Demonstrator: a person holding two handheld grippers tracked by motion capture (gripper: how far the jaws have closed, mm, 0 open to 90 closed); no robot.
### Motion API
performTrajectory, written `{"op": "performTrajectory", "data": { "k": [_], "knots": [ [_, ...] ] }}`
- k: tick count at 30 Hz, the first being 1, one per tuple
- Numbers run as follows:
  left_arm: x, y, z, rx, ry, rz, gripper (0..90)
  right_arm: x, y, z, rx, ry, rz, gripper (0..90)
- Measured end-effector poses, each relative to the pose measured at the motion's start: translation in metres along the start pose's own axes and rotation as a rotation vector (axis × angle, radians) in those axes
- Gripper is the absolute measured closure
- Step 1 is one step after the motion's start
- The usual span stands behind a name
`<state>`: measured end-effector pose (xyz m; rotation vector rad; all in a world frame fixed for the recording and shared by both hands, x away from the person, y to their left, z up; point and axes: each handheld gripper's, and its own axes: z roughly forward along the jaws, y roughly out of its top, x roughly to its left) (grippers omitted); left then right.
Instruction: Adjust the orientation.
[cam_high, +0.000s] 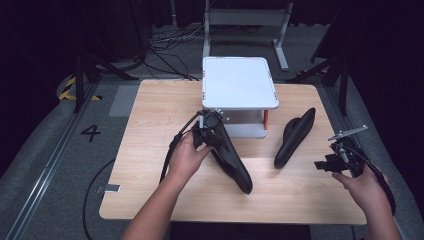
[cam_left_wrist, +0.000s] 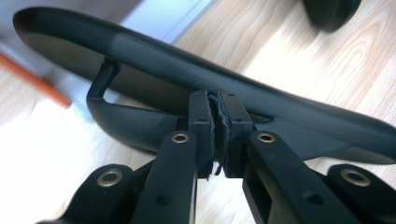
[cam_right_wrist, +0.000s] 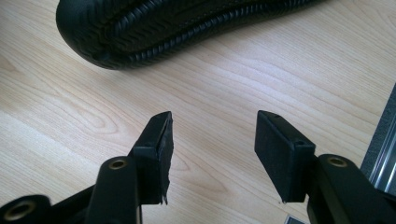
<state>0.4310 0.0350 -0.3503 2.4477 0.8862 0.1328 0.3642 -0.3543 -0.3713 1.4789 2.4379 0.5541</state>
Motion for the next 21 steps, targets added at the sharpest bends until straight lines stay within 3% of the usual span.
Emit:
{"op": "performTrajectory", "data": {
  "k": [5, 6, 9, 13, 15, 17, 19, 21],
  "knots": [
    [-0.006, 0.013, 0.010, -0.038, -0.013, 0.020, 84.1, 0.000, -0.001, -0.002, -0.008, -0.003, 0.003, 47.3],
    [-0.006, 0.019, 0.012, -0.048, -0.034, 0.039, 82.9, -0.001, -0.002, -0.003, -0.010, -0.002, 0.003, 47.3],
    [-0.006, 0.024, 0.014, -0.035, -0.057, 0.029, 79.2, -0.002, -0.002, -0.002, -0.009, -0.001, 0.007, 47.2],
    [-0.012, 0.027, 0.014, -0.026, 0.006, 0.056, 68.0, -0.003, -0.004, -0.003, -0.013, -0.001, 0.005, 47.2],
    [-0.013, 0.024, 0.013, -0.034, 0.029, 0.048, 58.3, -0.005, -0.005, -0.005, -0.016, -0.004, 0.011, 47.2],
    [-0.013, 0.022, 0.012, -0.037, 0.028, 0.040, 52.0, -0.005, -0.005, -0.005, -0.018, -0.004, 0.013, 47.2],
    [-0.012, 0.014, 0.018, -0.027, 0.022, -0.006, 45.1, -0.005, -0.005, -0.006, -0.021, -0.005, 0.015, 47.1],
    [-0.012, 0.012, 0.021, -0.020, 0.019, -0.014, 40.2, -0.005, -0.005, -0.006, -0.022, -0.005, 0.013, 47.0]
  ]
}}
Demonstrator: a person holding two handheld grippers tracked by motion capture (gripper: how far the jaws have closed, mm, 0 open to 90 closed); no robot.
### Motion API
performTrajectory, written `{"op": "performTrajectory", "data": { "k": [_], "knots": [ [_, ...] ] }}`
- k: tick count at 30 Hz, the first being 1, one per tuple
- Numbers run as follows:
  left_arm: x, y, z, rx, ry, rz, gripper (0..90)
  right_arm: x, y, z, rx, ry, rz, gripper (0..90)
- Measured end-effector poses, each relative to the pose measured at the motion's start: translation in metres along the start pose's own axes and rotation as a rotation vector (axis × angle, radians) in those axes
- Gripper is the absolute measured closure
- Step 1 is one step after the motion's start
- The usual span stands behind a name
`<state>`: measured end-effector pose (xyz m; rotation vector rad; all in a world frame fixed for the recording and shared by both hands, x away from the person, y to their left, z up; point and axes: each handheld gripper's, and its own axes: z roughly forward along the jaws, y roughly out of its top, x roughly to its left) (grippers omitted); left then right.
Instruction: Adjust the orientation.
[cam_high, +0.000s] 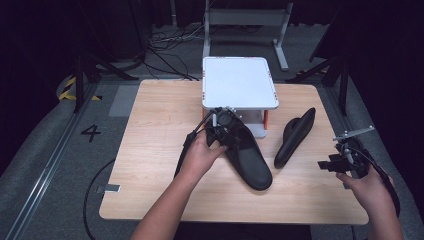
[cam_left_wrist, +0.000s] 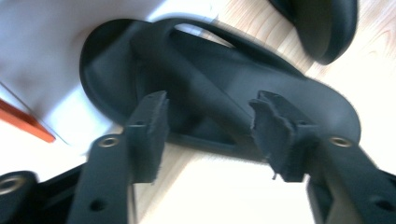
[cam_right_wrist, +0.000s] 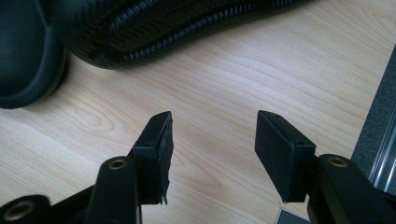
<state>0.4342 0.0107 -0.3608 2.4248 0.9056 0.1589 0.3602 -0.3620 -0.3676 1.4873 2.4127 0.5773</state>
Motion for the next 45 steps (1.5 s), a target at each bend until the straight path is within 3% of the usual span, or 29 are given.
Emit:
{"op": "performTrajectory", "data": {
  "k": [5, 11, 14, 16, 21, 29, 32, 37, 40, 45],
  "knots": [
    [0.000, -0.006, 0.034, 0.085, -0.071, -0.073, 34.9, 0.002, 0.001, 0.002, 0.002, 0.003, -0.005, 46.2],
    [-0.005, -0.003, 0.060, 0.139, -0.101, -0.117, 31.2, 0.000, 0.000, 0.003, 0.007, 0.000, -0.007, 46.0],
    [-0.007, -0.002, 0.065, 0.151, -0.104, -0.112, 33.8, 0.000, -0.002, 0.002, 0.007, -0.003, -0.002, 45.9],
    [-0.009, -0.001, 0.068, 0.160, -0.120, -0.111, 41.5, -0.001, -0.003, 0.002, 0.010, -0.005, -0.002, 45.8],
    [-0.005, -0.001, 0.065, 0.154, -0.138, -0.132, 47.8, 0.001, -0.002, 0.003, 0.014, -0.008, -0.006, 45.7],
    [0.008, -0.019, 0.040, 0.132, -0.107, -0.150, 65.8, 0.004, 0.005, 0.009, 0.024, -0.001, -0.023, 45.3],
    [0.009, -0.032, 0.031, 0.144, -0.066, -0.160, 67.3, 0.007, 0.010, 0.012, 0.024, 0.004, -0.039, 45.2],
    [0.015, -0.053, 0.013, 0.115, 0.002, -0.192, 69.6, 0.013, 0.020, 0.016, 0.022, 0.015, -0.070, 45.0],
    [0.014, -0.063, 0.005, 0.119, 0.019, -0.215, 69.5, 0.017, 0.026, 0.018, 0.021, 0.021, -0.085, 44.9],
    [0.012, -0.080, -0.002, 0.149, -0.049, -0.259, 63.9, 0.022, 0.035, 0.023, 0.024, 0.033, -0.111, 44.8]
  ]
}}
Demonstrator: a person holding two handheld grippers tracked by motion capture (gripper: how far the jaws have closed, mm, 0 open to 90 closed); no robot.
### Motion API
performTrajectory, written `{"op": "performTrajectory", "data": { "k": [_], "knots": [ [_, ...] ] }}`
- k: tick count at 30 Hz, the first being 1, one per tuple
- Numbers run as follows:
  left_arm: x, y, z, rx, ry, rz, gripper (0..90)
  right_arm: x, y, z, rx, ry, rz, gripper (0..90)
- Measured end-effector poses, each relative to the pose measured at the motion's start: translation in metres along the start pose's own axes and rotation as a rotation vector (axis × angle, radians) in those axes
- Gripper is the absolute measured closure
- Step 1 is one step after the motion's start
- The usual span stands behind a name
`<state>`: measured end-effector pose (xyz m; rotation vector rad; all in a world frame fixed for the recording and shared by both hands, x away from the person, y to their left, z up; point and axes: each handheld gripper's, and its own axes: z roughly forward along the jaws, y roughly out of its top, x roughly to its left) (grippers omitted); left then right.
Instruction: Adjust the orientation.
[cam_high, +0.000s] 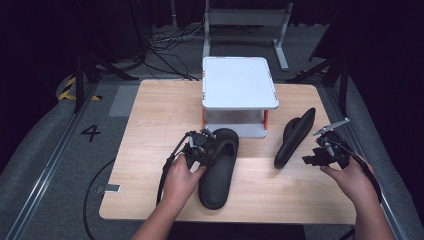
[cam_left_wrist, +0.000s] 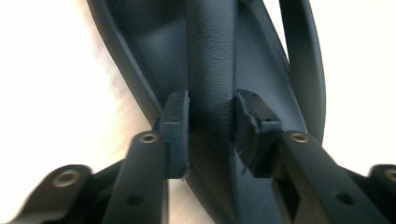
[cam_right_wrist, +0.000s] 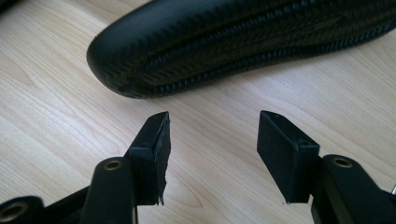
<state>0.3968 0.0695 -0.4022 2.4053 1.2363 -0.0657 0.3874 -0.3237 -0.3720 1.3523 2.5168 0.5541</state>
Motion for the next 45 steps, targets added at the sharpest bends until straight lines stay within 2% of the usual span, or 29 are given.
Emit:
{"op": "performTrajectory", "data": {
  "k": [2, 4, 5, 6, 8, 9, 10, 11, 12, 14, 16, 17, 18, 19, 22, 23, 25, 26, 30, 35, 37, 40, 45],
  "knots": [
    [0.001, -0.004, -0.006, -0.022, 0.001, -0.001, 60.2, 0.001, 0.003, 0.001, -0.001, 0.005, -0.010, 44.8],
    [0.004, -0.010, -0.016, -0.030, 0.027, 0.003, 60.6, 0.003, 0.005, 0.001, -0.003, 0.006, -0.017, 44.7],
    [0.004, -0.010, -0.016, -0.030, 0.027, 0.003, 60.8, 0.003, 0.006, 0.001, -0.006, 0.006, -0.021, 44.7],
    [0.007, -0.013, -0.019, -0.026, 0.050, 0.005, 62.8, 0.003, 0.006, 0.001, -0.006, 0.005, -0.024, 44.6],
    [0.014, -0.019, -0.018, 0.018, 0.082, 0.002, 65.6, 0.003, 0.006, 0.001, -0.006, 0.004, -0.024, 44.7],
    [0.020, -0.025, -0.009, 0.092, 0.106, -0.010, 66.6, 0.003, 0.006, 0.001, -0.005, 0.004, -0.022, 44.7],
    [0.021, -0.027, -0.006, 0.121, 0.109, -0.006, 67.4, 0.003, 0.006, 0.002, -0.003, 0.003, -0.021, 44.6],
    [0.022, -0.029, -0.001, 0.142, 0.103, -0.005, 67.6, 0.003, 0.006, 0.002, -0.002, 0.002, -0.020, 44.7],
    [0.021, -0.032, 0.003, 0.152, 0.076, -0.012, 67.6, 0.003, 0.006, 0.002, -0.002, 0.001, -0.020, 44.6],
    [0.018, -0.034, 0.006, 0.155, 0.042, -0.007, 69.0, 0.003, 0.005, 0.001, -0.002, 0.001, -0.018, 44.5],
    [0.014, -0.036, 0.008, 0.155, 0.048, -0.008, 72.2, 0.004, 0.005, 0.001, -0.003, 0.001, -0.019, 44.4],
    [0.011, -0.037, 0.008, 0.152, 0.038, -0.002, 72.3, 0.004, 0.004, 0.000, -0.005, -0.001, -0.022, 44.4],
    [0.006, -0.036, 0.008, 0.161, 0.006, 0.006, 72.1, 0.004, 0.004, -0.001, -0.005, -0.002, -0.020, 44.5],
    [0.006, -0.036, 0.008, 0.161, 0.006, 0.006, 71.9, 0.004, 0.003, -0.001, -0.006, -0.001, -0.017, 44.4],
    [-0.007, -0.034, 0.008, 0.170, -0.054, 0.020, 68.2, 0.004, 0.002, 0.000, -0.004, -0.003, -0.018, 44.4],
    [-0.007, -0.034, 0.008, 0.170, -0.054, 0.020, 67.5, 0.004, 0.002, 0.000, -0.002, -0.003, -0.018, 44.5],
    [-0.019, -0.033, 0.010, 0.190, -0.057, 0.054, 66.3, 0.007, 0.003, 0.001, 0.000, -0.002, -0.026, 44.5],
    [-0.019, -0.032, 0.011, 0.189, -0.070, 0.055, 65.0, 0.009, 0.003, 0.001, 0.000, 0.000, -0.028, 44.7],
    [-0.013, -0.033, 0.009, 0.184, -0.082, 0.044, 61.5, 0.024, 0.009, 0.006, 0.011, 0.020, -0.078, 49.7],
    [-0.006, -0.034, 0.002, 0.146, -0.054, 0.039, 61.0, 0.056, 0.020, 0.016, 0.014, 0.077, -0.176, 55.7],
    [-0.003, -0.035, 0.003, 0.155, -0.042, 0.033, 61.4, 0.067, 0.024, 0.021, 0.008, 0.107, -0.192, 59.2],
    [-0.002, -0.037, 0.007, 0.164, -0.039, 0.044, 62.2, 0.085, 0.031, 0.034, 0.020, 0.141, -0.219, 64.2],
    [-0.008, -0.042, 0.010, 0.174, -0.054, 0.078, 63.7, 0.118, 0.042, 0.062, 0.085, 0.098, -0.268, 71.6]
  ]
}}
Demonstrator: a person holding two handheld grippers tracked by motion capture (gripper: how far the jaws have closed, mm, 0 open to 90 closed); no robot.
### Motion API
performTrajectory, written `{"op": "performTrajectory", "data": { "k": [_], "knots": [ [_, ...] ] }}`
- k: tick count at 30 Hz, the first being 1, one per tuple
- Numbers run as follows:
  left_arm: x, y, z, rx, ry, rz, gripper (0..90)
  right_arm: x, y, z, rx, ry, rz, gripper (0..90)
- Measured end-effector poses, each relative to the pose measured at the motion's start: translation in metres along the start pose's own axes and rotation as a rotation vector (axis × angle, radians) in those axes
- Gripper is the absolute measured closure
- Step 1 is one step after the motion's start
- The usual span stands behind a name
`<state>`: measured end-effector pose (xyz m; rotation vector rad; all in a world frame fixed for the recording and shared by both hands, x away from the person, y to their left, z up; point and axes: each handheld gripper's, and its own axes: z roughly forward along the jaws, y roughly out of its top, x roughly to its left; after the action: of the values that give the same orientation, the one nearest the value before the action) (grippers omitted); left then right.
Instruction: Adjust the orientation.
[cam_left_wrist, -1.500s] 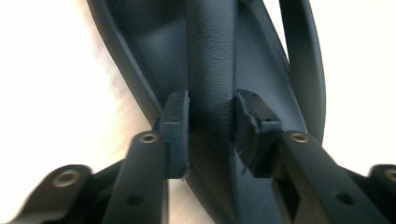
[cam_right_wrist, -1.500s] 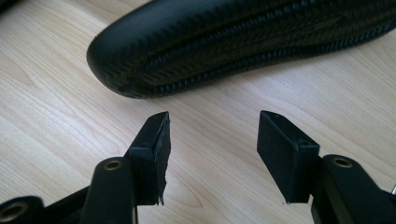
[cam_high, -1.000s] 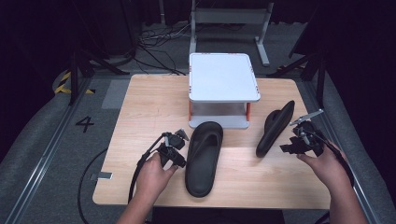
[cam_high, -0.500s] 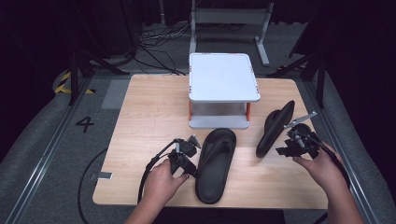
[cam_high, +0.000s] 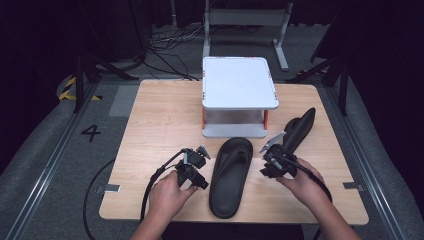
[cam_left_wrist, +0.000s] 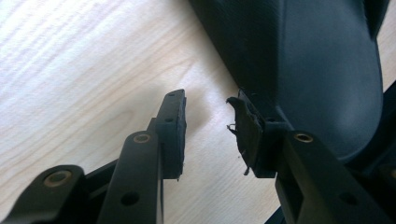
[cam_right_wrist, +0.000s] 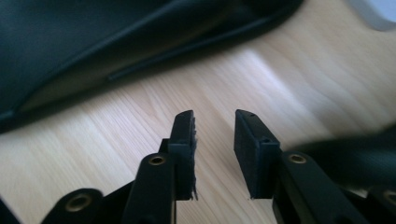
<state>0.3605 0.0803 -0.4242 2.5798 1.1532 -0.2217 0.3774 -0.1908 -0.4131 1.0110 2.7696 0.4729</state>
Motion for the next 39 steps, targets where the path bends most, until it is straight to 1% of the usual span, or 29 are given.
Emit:
{"op": "performTrajectory", "data": {
  "k": [1, 2, 3, 5, 6, 7, 9, 10, 12, 13, 14, 15, 16, 18, 19, 20, 22, 23, 24, 25, 27, 29, 30, 31, 32, 33, 34, 36, 39],
  "knots": [
    [-0.001, -0.001, 0.001, 0.001, -0.007, 0.001, 63.8, 0.006, 0.005, 0.008, 0.020, -0.025, -0.007, 72.8],
    [-0.001, -0.001, 0.001, 0.001, -0.007, 0.001, 63.8, 0.006, 0.005, 0.008, 0.020, -0.025, -0.007, 72.8],
    [-0.004, -0.002, 0.004, 0.008, -0.013, 0.017, 63.9, 0.011, 0.012, 0.019, 0.036, -0.047, 0.003, 74.6],
    [-0.007, -0.004, 0.007, 0.019, -0.022, 0.028, 64.3, 0.012, 0.016, 0.025, 0.038, -0.068, 0.016, 75.6],
    [-0.007, -0.004, 0.007, 0.019, -0.022, 0.028, 65.3, 0.012, 0.016, 0.025, 0.038, -0.068, 0.016, 75.6],
    [-0.010, -0.005, 0.008, 0.017, -0.011, 0.029, 66.1, 0.011, 0.020, 0.032, 0.041, -0.067, 0.027, 76.1],
    [-0.011, -0.006, 0.007, 0.018, -0.016, 0.042, 66.7, 0.011, 0.022, 0.036, 0.030, -0.032, 0.029, 77.9],
    [-0.013, -0.008, 0.006, 0.019, -0.011, 0.047, 67.1, 0.012, 0.022, 0.036, 0.031, -0.036, 0.026, 77.9],
    [-0.013, -0.010, 0.007, 0.022, -0.004, 0.046, 67.5, 0.014, 0.025, 0.037, 0.014, -0.045, 0.010, 77.9],
    [-0.013, -0.011, 0.006, 0.028, -0.008, 0.045, 67.5, 0.015, 0.028, 0.038, -0.001, -0.049, -0.001, 77.8],
    [-0.013, -0.011, 0.006, 0.028, -0.008, 0.045, 67.4, 0.015, 0.028, 0.038, -0.001, -0.049, -0.001, 77.8],
    [-0.011, -0.013, 0.004, 0.035, -0.021, 0.034, 67.3, 0.019, 0.033, 0.042, -0.007, -0.071, -0.051, 77.6],
    [-0.011, -0.014, 0.004, 0.037, -0.017, 0.034, 67.2, 0.021, 0.035, 0.043, -0.016, -0.078, -0.059, 77.7],
    [-0.011, -0.015, 0.003, 0.061, -0.009, 0.035, 67.0, 0.024, 0.039, 0.044, -0.052, -0.079, -0.067, 77.5],
    [-0.010, -0.016, 0.004, 0.060, -0.015, 0.035, 66.0, 0.025, 0.040, 0.045, -0.065, -0.080, -0.072, 77.0],
    [-0.008, -0.016, 0.003, 0.061, -0.020, 0.024, 64.8, 0.025, 0.042, 0.046, -0.073, -0.078, -0.079, 76.7],
    [-0.007, -0.016, 0.002, 0.059, -0.026, 0.016, 60.7, 0.024, 0.043, 0.047, -0.065, -0.079, -0.076, 73.8],
    [-0.005, -0.017, 0.001, 0.058, -0.026, 0.009, 59.4, 0.023, 0.042, 0.046, -0.065, -0.070, -0.072, 72.7],
    [-0.002, -0.017, 0.000, 0.064, -0.017, 0.000, 59.4, 0.023, 0.042, 0.046, -0.065, -0.070, -0.072, 72.7],
    [0.000, -0.018, -0.002, 0.060, 0.005, -0.012, 58.7, 0.022, 0.041, 0.043, -0.068, -0.060, -0.068, 72.4],
    [0.006, -0.018, -0.008, 0.040, 0.026, -0.024, 58.4, 0.019, 0.036, 0.031, -0.097, -0.068, -0.060, 71.1],
    [0.012, -0.018, -0.018, 0.010, 0.075, -0.039, 55.8, 0.011, 0.030, 0.015, -0.138, -0.076, -0.042, 69.7],
    [0.015, -0.018, -0.022, -0.001, 0.081, -0.041, 55.8, 0.007, 0.027, 0.009, -0.151, -0.080, -0.032, 68.4],
    [0.015, -0.018, -0.022, -0.001, 0.081, -0.041, 55.8, 0.007, 0.027, 0.009, -0.151, -0.080, -0.032, 68.4],
    [0.019, -0.019, -0.027, -0.011, 0.090, -0.039, 55.8, 0.003, 0.024, 0.003, -0.163, -0.083, -0.020, 67.2],
    [0.025, -0.021, -0.034, -0.035, 0.100, -0.043, 54.1, -0.008, 0.015, -0.009, -0.174, -0.102, 0.011, 66.4],
    [0.029, -0.022, -0.038, -0.051, 0.100, -0.047, 53.9, -0.012, 0.011, -0.013, -0.180, -0.106, 0.023, 65.9],
    [0.040, -0.025, -0.045, -0.079, 0.116, -0.063, 52.9, -0.022, 0.003, -0.022, -0.197, -0.109, 0.053, 65.4],
    [0.056, -0.029, -0.055, -0.126, 0.130, -0.091, 51.6, -0.037, -0.008, -0.035, -0.221, -0.127, 0.103, 64.0]
  ]
}}
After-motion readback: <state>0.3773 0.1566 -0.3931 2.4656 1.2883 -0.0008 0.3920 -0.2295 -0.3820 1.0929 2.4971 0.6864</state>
